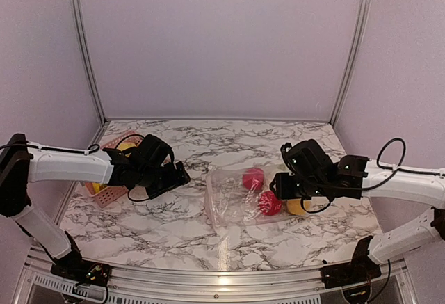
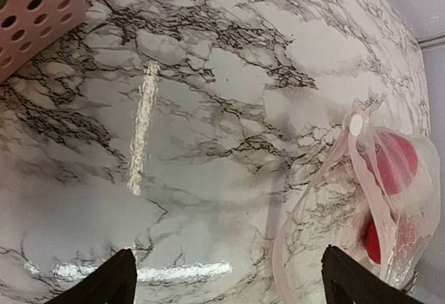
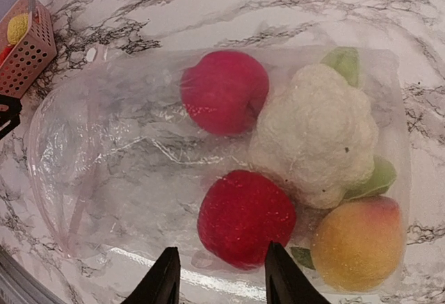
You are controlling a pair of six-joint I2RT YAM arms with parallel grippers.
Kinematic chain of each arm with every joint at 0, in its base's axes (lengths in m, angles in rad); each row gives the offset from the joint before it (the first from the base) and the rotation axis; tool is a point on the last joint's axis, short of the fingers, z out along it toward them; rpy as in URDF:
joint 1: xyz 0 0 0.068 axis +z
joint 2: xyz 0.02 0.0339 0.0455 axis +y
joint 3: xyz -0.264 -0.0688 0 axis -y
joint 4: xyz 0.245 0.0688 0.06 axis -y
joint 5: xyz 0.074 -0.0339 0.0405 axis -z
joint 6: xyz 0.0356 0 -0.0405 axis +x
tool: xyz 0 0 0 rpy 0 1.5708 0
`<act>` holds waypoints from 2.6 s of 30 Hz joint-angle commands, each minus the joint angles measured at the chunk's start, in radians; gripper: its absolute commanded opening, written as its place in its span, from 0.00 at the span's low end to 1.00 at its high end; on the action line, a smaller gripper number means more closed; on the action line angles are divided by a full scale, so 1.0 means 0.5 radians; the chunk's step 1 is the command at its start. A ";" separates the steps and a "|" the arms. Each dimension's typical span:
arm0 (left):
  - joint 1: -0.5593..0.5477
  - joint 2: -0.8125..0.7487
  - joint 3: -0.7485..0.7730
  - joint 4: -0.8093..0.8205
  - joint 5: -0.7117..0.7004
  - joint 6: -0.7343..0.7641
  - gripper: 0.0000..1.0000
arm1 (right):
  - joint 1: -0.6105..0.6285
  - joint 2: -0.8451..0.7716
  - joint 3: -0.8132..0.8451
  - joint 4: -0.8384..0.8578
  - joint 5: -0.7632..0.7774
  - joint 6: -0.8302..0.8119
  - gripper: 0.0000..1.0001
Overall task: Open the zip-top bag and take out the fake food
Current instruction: Place the fake fruit in the bin, then pick up the fake fruit from the zipper food storage bag.
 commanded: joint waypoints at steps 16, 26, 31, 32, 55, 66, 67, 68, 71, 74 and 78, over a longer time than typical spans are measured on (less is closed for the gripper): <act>-0.383 0.654 0.447 0.380 0.419 -0.050 0.73 | -0.038 0.024 -0.133 0.038 -0.054 0.069 0.35; -0.435 0.763 0.534 0.481 0.559 -0.049 0.61 | -0.054 0.123 -0.222 0.124 -0.040 0.118 0.30; -0.438 0.805 0.540 0.610 0.600 -0.054 0.54 | -0.070 0.122 -0.247 0.100 0.016 0.169 0.26; -0.440 0.809 0.533 0.644 0.617 -0.062 0.53 | -0.070 0.111 -0.245 0.082 0.034 0.183 0.24; -0.467 0.924 0.514 0.803 0.718 -0.086 0.44 | -0.093 0.263 -0.288 0.223 0.081 0.251 0.20; -0.470 0.908 0.536 0.769 0.680 -0.047 0.52 | -0.092 0.280 -0.127 0.165 0.070 0.164 0.36; -0.470 0.902 0.534 0.762 0.676 -0.040 0.52 | -0.091 0.249 -0.106 0.144 0.070 0.160 0.35; -0.470 0.898 0.533 0.756 0.674 -0.034 0.53 | -0.091 0.216 -0.082 0.123 0.072 0.153 0.35; -0.470 0.894 0.538 0.744 0.677 -0.019 0.53 | -0.091 0.146 -0.014 0.077 0.078 0.131 0.35; -0.470 0.896 0.544 0.739 0.679 -0.009 0.53 | -0.091 0.153 0.018 0.085 0.070 0.119 0.33; -0.470 0.907 0.571 0.724 0.689 -0.002 0.53 | -0.091 0.251 0.034 0.128 0.022 0.114 0.27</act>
